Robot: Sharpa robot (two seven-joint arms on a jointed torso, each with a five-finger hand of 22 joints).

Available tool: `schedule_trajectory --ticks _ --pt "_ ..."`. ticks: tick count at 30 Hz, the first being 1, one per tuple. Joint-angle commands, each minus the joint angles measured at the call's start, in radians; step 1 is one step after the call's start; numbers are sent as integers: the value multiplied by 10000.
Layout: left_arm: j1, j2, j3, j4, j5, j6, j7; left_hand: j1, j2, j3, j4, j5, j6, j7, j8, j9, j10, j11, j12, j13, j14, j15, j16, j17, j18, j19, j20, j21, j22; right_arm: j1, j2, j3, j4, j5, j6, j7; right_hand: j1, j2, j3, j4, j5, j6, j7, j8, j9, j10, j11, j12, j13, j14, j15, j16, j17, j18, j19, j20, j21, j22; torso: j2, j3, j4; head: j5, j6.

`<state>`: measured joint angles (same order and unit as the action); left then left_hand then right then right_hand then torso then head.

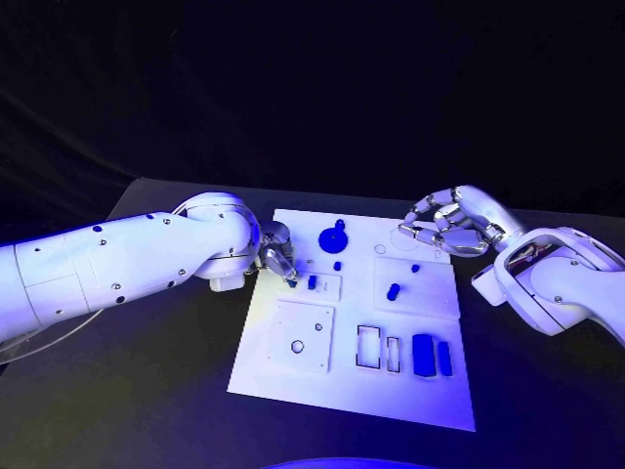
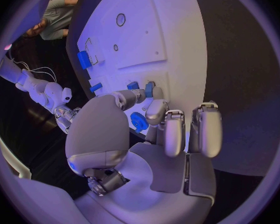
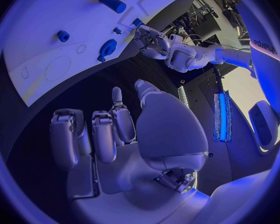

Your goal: Assemble the parts on the task board

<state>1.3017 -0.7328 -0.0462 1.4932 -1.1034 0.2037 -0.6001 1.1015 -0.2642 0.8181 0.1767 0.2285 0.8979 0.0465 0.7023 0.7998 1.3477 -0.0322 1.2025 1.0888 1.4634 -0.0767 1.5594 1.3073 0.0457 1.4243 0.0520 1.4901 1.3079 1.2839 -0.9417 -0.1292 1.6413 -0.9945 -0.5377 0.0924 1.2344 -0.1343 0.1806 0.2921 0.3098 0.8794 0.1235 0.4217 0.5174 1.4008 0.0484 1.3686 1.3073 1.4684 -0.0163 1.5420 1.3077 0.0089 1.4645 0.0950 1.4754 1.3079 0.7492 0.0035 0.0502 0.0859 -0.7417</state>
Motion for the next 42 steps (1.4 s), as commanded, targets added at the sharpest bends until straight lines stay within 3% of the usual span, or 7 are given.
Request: schedule_trajectory --ticks 1,24,42 --pt "-61 43 -47 16 50 407 -24 -78 11 -59 26 -37 182 -117 -25 -15 39 -7 37 17 1052 -75 68 2561 -31 79 -10 48 974 -8 -5 0 14 -23 11 82 -99 0 -19 -1 54 -87 -7 53 16 -36 -36 -58 564 832 -60 -44 1813 189 381 -77 -61 1985 -4 2 9 0 -3" --pt "-61 48 -47 -33 -129 557 -49 -411 46 -729 430 -26 404 -189 36 -49 199 -69 245 277 1074 -130 114 2635 -58 177 -27 92 1085 -8 -15 0 15 -20 -20 91 -127 -2 -27 4 53 -95 -5 54 22 -41 -34 -64 559 830 -59 -47 1806 190 379 -77 -65 1984 -9 -7 11 -12 -15" --pt "-61 42 -43 -74 -263 446 -56 -384 100 -838 465 -11 469 -228 76 -43 283 -99 358 419 1074 -147 114 2635 -63 193 -29 100 1104 -11 -14 0 10 -19 -23 92 -151 2 -32 7 53 -97 -5 57 28 -31 -33 -52 573 830 -58 -48 1808 188 385 -77 -57 1990 -2 -10 12 -15 -6"
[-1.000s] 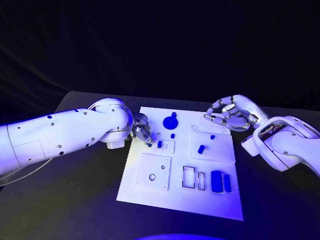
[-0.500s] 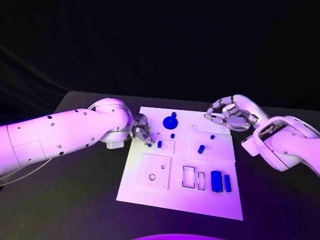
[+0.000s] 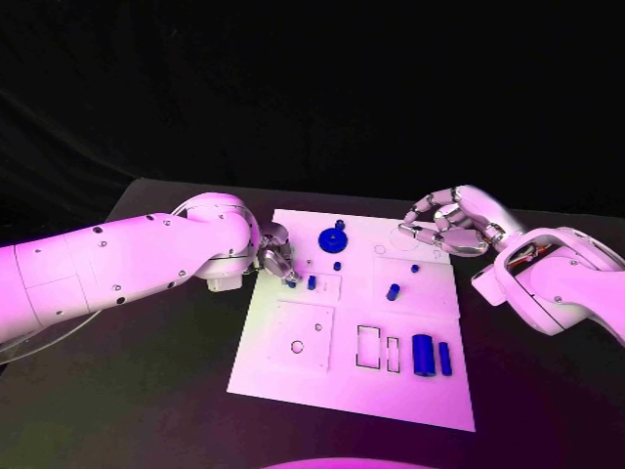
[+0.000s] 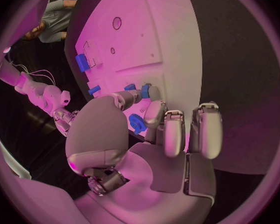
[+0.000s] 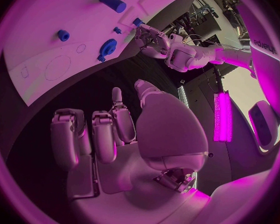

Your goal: Assemble the parts on the task board

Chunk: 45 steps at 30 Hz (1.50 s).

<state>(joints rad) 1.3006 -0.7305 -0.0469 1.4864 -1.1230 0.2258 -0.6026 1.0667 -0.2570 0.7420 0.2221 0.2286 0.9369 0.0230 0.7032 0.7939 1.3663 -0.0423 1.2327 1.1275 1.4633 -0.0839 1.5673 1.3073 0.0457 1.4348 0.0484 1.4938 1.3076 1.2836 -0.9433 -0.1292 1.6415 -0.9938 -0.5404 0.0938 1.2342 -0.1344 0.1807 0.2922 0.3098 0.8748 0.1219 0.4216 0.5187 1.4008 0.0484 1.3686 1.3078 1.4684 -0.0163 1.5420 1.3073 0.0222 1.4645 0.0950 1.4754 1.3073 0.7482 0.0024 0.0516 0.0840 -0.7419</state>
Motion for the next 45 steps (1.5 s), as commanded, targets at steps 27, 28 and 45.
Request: schedule_trajectory --ticks 27,28,45 --pt "-48 -34 -14 -34 -420 407 -27 246 -37 -228 -137 3 168 -86 138 25 219 -75 197 210 1074 -136 35 2635 -78 138 12 86 1166 -34 13 0 -11 -26 18 84 -149 3 -33 7 53 -51 11 57 15 -31 -33 -52 568 830 -58 -48 1811 55 386 -77 -57 1995 5 -1 -5 -10 -32" --pt "-48 -35 -12 -33 -426 407 -28 253 -24 -228 -133 5 175 -87 140 24 220 -77 195 207 1074 -138 35 2635 -77 134 13 84 1161 -35 13 0 -12 -26 18 84 -149 3 -33 7 53 -51 11 57 15 -31 -33 -52 568 830 -58 -48 1811 55 386 -77 -57 1995 4 -2 -4 -13 -34" --pt "-48 -14 -9 15 -299 611 -36 3 89 -468 247 0 243 -68 142 -18 255 -65 199 229 1074 -134 35 2635 -78 141 24 84 1171 -45 23 0 -25 -25 22 82 -149 3 -33 7 53 -51 11 57 15 -31 -33 -52 568 830 -58 -48 1811 55 386 -77 -57 1995 0 9 -2 1 -40"
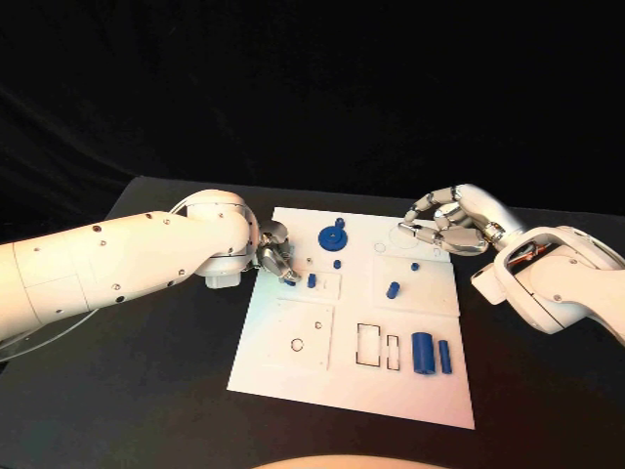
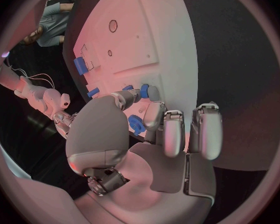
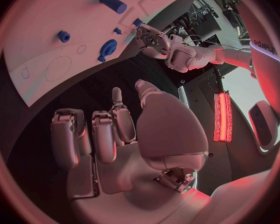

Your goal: Assemble the parts on the task board

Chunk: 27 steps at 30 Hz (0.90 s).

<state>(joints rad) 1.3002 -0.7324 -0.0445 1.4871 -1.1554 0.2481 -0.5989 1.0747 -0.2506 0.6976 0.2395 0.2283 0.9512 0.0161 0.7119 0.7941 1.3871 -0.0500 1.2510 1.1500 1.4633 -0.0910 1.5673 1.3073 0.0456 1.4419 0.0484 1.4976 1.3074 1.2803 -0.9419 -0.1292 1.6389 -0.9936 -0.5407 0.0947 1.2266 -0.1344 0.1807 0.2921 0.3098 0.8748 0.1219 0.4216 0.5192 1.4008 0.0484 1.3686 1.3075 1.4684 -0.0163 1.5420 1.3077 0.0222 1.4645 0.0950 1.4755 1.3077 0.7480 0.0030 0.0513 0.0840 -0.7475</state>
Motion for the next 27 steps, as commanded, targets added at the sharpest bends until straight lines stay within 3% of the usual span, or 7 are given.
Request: schedule_trajectory --ticks 1,10,27 --pt "-43 6 -33 8 31 390 -73 -79 25 -28 77 3 101 1 54 -19 47 12 15 4 1075 -63 35 2635 -78 71 25 47 1174 -11 8 0 1 -27 25 73 -73 3 -33 7 53 -51 11 57 10 -31 -33 -52 571 831 -58 -48 1807 55 386 -77 -57 1991 2 6 2 4 17" --pt "-43 43 -34 -11 91 406 -76 -422 112 -660 489 -6 154 25 59 -58 64 34 14 31 1075 -47 35 2635 -83 93 24 54 1202 -12 6 0 5 -27 22 73 -119 15 -39 4 56 -53 8 67 27 -38 -35 -62 562 827 -58 -56 1791 59 376 -77 -75 1982 3 7 -4 18 12" --pt "-43 70 -34 -82 115 267 -75 -914 352 -1297 528 -10 186 44 39 -111 90 50 34 85 1075 -36 35 2635 -93 129 11 68 1244 -12 -2 0 10 -14 7 79 -171 21 -53 11 52 -60 9 71 37 -41 -33 -67 559 825 -59 -59 1784 63 368 -77 -89 1975 8 9 -6 9 15"
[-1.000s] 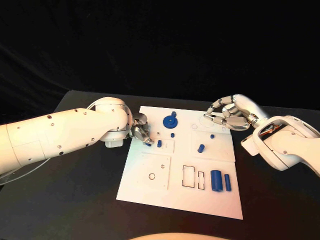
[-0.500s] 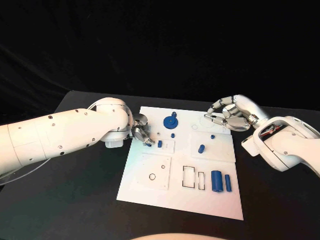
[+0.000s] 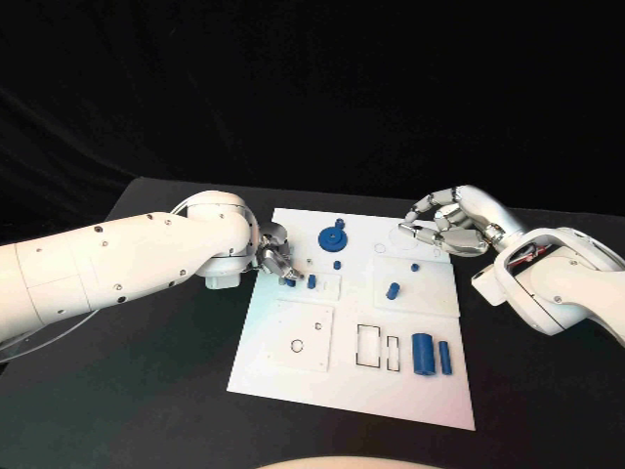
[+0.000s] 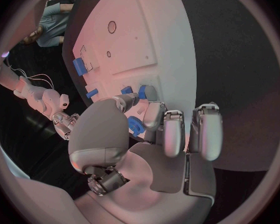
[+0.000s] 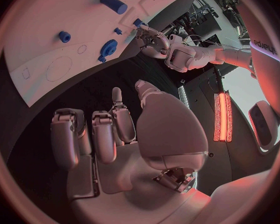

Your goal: Assemble the parts on the task board

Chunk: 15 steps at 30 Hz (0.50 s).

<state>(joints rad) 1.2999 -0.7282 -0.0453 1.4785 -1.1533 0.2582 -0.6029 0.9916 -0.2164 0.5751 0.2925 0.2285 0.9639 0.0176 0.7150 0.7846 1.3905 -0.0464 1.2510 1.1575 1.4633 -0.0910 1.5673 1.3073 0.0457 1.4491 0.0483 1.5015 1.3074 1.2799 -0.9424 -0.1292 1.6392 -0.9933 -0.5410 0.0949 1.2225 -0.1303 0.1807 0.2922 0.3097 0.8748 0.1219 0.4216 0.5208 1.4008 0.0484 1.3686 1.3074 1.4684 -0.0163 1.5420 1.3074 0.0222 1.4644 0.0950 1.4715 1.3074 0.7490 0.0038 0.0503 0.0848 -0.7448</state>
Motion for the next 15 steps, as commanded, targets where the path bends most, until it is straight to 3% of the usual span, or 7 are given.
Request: schedule_trajectory --ticks 1,15 --pt "-40 28 -26 3 97 167 -34 -83 10 -72 -2 -12 59 29 8 -16 55 15 34 11 1075 -36 35 2635 -94 57 11 30 1245 -8 3 0 6 -17 11 77 -130 -20 -53 11 52 -60 9 71 22 -41 -33 -67 560 825 -59 -59 1787 63 368 -77 -50 1978 -1 0 5 0 -14" --pt "-40 41 -26 17 134 95 -25 -235 -14 -431 -4 -30 74 31 16 -25 59 18 31 19 1075 -34 35 2635 -99 75 5 37 1268 -10 14 0 -7 -15 16 80 -146 -14 -56 12 52 -61 9 72 25 -41 -33 -66 561 826 -58 -59 1789 63 367 -77 -52 1977 -6 -5 4 -5 -16"
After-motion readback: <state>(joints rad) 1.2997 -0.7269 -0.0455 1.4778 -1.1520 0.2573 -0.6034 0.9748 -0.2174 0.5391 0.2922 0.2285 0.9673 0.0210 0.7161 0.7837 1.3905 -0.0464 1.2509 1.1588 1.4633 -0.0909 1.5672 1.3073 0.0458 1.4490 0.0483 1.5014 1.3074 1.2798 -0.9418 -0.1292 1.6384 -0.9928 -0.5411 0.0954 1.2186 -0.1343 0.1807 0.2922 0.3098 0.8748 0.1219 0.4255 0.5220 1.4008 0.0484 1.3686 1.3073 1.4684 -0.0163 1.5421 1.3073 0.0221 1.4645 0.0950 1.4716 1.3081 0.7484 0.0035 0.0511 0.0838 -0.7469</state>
